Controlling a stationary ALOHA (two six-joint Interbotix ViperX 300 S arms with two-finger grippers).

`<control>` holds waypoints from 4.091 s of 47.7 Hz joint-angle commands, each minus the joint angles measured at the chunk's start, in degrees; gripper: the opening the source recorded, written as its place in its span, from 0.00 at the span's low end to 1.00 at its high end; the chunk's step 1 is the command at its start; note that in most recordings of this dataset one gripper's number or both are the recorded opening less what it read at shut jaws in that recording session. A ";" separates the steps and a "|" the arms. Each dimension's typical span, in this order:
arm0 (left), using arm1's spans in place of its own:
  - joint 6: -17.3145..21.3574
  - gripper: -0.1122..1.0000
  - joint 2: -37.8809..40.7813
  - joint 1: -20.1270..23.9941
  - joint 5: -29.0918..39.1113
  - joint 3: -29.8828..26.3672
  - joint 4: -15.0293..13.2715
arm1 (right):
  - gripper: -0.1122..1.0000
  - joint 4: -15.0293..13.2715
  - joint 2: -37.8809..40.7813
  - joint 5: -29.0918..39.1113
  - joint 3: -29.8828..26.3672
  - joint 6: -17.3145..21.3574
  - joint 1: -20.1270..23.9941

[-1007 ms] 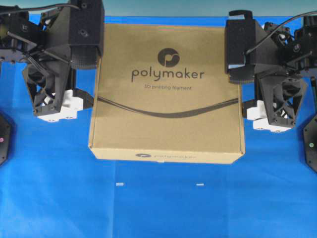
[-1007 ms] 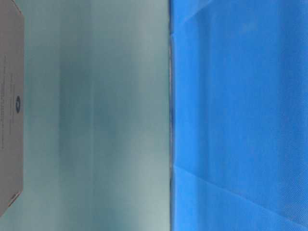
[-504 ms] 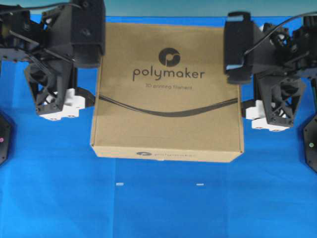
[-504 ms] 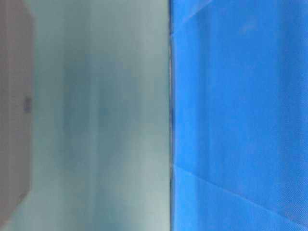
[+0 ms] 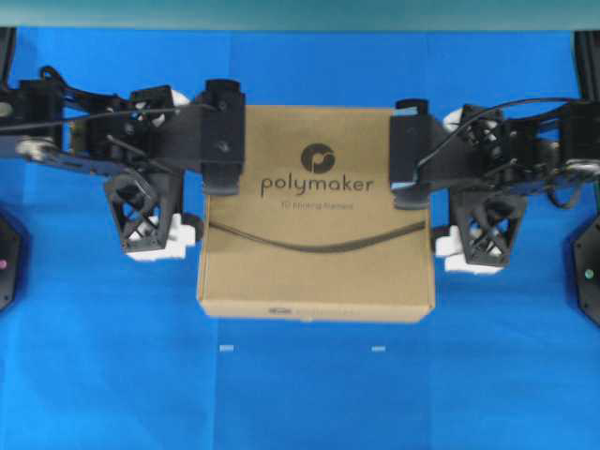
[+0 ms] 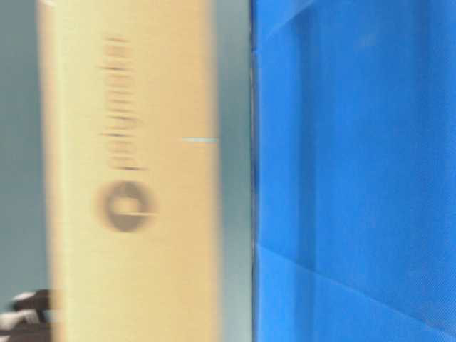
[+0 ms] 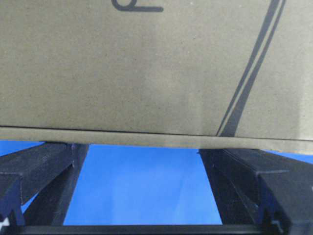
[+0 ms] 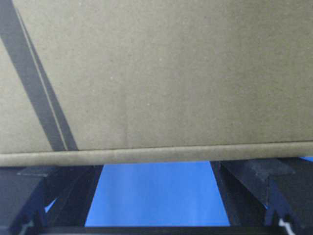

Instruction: Lift up the cardboard box by clamping it between your arms.

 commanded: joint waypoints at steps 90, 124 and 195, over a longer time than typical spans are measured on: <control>-4.57 0.89 12.92 -2.37 -26.10 17.23 -0.26 | 0.99 0.62 15.82 -30.94 13.18 0.62 1.05; -3.69 0.89 5.45 -1.93 -26.98 22.85 -0.26 | 0.99 2.20 7.91 -37.97 23.12 1.58 1.14; -4.48 0.89 -28.74 -2.72 -36.83 36.74 -0.26 | 0.99 2.29 -37.71 -40.25 35.77 5.10 0.18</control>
